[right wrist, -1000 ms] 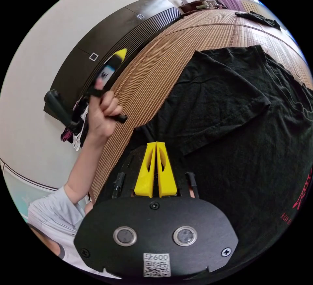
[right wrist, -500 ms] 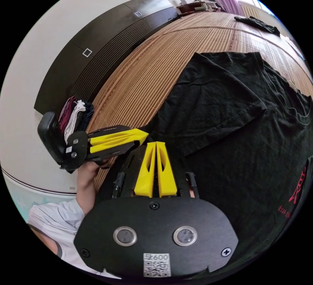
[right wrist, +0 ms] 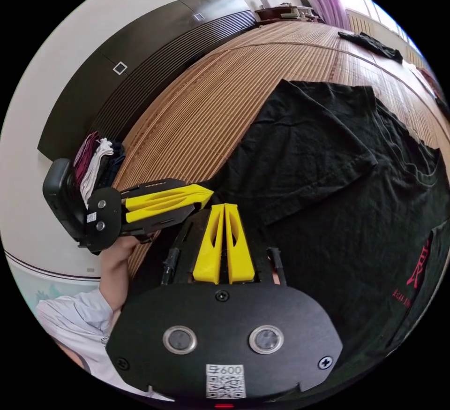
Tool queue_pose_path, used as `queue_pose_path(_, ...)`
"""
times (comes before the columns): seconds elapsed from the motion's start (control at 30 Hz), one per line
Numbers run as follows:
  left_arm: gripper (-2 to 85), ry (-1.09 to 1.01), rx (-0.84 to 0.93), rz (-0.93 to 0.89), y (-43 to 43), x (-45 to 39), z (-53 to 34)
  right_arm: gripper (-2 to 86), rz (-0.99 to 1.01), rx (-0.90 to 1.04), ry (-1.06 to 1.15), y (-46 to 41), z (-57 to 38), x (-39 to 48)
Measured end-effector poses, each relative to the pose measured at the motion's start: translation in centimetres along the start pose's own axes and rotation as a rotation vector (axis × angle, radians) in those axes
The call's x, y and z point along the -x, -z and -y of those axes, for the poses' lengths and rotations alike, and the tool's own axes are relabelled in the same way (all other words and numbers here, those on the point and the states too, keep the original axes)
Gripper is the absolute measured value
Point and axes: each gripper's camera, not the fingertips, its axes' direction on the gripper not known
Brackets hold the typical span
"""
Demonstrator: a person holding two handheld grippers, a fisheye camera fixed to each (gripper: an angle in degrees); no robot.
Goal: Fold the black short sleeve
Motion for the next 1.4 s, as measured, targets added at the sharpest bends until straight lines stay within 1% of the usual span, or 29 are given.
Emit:
queue_pose_path(0.13, 0.0, -0.018, 0.000, 0.035, -1.2, 0.0, -1.1, -0.8, -0.072, -0.010, 0.096, -1.3, -1.0, 2.2)
queue_pose_path(0.3, 0.0, -0.042, 0.002, 0.079, -2.8, -0.2, -2.3, -0.8, -0.082, -0.012, 0.108, -2.4, -1.7, 3.0)
queue_pose_path(0.47, 0.1, 0.008, -0.004, -0.022, -4.7, 2.6, -3.9, -0.8, -0.026, -0.030, 0.113, -3.0, -2.8, 2.7)
queue_pose_path(0.6, 0.1, 0.026, -0.006, -0.057, -6.0, 3.6, -5.0, -0.8, -0.002, -0.032, 0.085, -3.3, -3.2, 2.8)
queue_pose_path(0.7, 0.1, 0.004, -0.005, -0.014, -7.2, 2.9, -5.9, -0.8, -0.035, -0.026, 0.097, -3.5, -3.4, 4.0)
queue_pose_path(0.77, 0.1, -0.031, -0.001, 0.055, -8.1, 1.4, -6.6, -0.8, -0.059, -0.024, 0.106, -3.6, -3.6, 5.0)
queue_pose_path(0.87, 0.1, -0.065, 0.000, 0.105, -9.4, 0.3, -7.6, -0.8, -0.058, -0.018, 0.130, -3.3, -4.0, 5.6)
queue_pose_path(1.03, 0.1, -0.047, -0.004, 0.064, -11.2, 0.9, -9.2, -0.8, 0.005, -0.003, 0.060, -2.0, -4.6, 5.0)
queue_pose_path(1.2, 0.1, -0.038, -0.004, 0.047, -13.0, 0.9, -10.9, -0.8, -0.028, 0.008, 0.134, -1.0, -4.7, 7.6)
queue_pose_path(1.23, 0.1, -0.042, -0.004, 0.055, -13.4, 0.6, -11.3, -0.8, -0.031, -0.003, 0.155, -0.4, -4.8, 8.5)
queue_pose_path(1.3, 0.1, -0.048, -0.005, 0.068, -14.0, 0.1, -11.9, -0.8, 0.027, -0.083, 0.186, 1.1, -5.2, 9.5)
queue_pose_path(1.37, 0.1, -0.055, -0.004, 0.082, -14.8, -0.6, -12.8, -0.8, 0.164, -0.196, 0.162, 2.8, -5.6, 9.9)
queue_pose_path(1.4, 0.1, -0.056, -0.004, 0.083, -15.0, -0.7, -13.0, -0.8, 0.171, -0.203, 0.155, 2.8, -5.6, 10.1)
